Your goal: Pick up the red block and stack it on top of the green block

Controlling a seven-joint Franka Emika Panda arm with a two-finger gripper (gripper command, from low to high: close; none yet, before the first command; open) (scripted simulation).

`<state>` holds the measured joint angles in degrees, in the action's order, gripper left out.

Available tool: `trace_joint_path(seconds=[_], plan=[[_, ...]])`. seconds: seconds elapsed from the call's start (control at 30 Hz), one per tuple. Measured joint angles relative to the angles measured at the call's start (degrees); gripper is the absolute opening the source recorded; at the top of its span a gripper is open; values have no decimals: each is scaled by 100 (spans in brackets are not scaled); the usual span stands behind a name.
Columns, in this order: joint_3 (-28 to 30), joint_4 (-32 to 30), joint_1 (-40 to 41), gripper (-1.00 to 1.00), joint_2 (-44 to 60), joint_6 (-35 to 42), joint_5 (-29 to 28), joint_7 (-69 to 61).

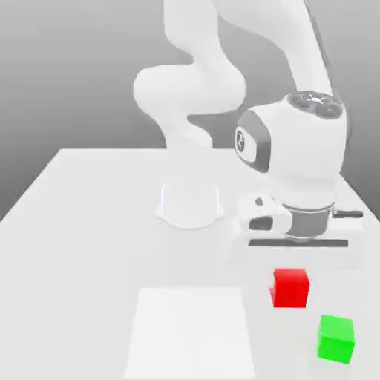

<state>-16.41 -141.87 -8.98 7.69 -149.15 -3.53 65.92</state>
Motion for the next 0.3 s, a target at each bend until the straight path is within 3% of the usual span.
trace_joint_path(seconds=[0.17, 0.2, 0.3], plan=[[92, 409, -340, -100, 838, -394, -581, 218], [170, 426, -405, 100, 1025, -556, -697, 298], [170, 426, -405, 100, 1025, -556, -697, 298]])
